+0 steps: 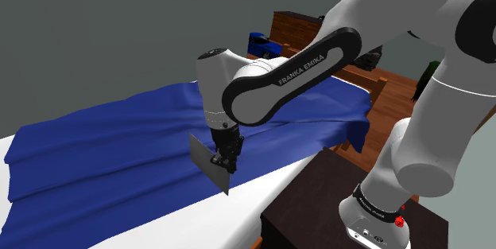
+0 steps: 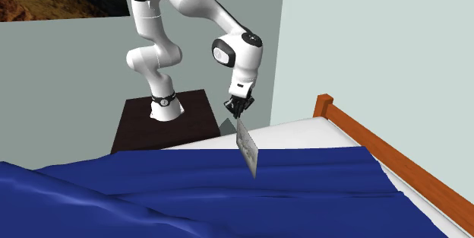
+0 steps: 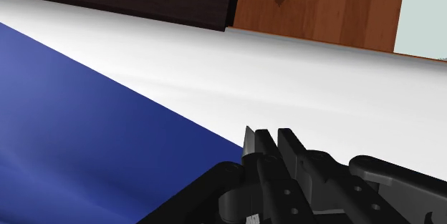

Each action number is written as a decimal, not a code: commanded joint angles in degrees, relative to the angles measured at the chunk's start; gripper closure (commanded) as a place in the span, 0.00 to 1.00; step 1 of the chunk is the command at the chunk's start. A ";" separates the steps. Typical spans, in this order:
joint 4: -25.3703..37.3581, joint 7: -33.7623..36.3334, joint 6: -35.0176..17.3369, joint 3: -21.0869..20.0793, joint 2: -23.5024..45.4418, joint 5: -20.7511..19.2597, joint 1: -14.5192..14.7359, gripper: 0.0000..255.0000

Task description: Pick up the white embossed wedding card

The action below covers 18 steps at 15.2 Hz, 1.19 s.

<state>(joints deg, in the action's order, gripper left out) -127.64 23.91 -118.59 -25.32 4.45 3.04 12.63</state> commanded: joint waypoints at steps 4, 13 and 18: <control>-0.01 0.00 -0.02 0.00 0.01 -0.01 0.00 1.00; 2.63 -0.81 5.96 0.01 -3.61 1.43 -0.25 1.00; 4.66 -1.17 9.77 0.13 -5.52 2.10 -0.37 1.00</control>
<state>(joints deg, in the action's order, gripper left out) -123.34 22.83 -109.63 -25.21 -0.61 4.98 12.27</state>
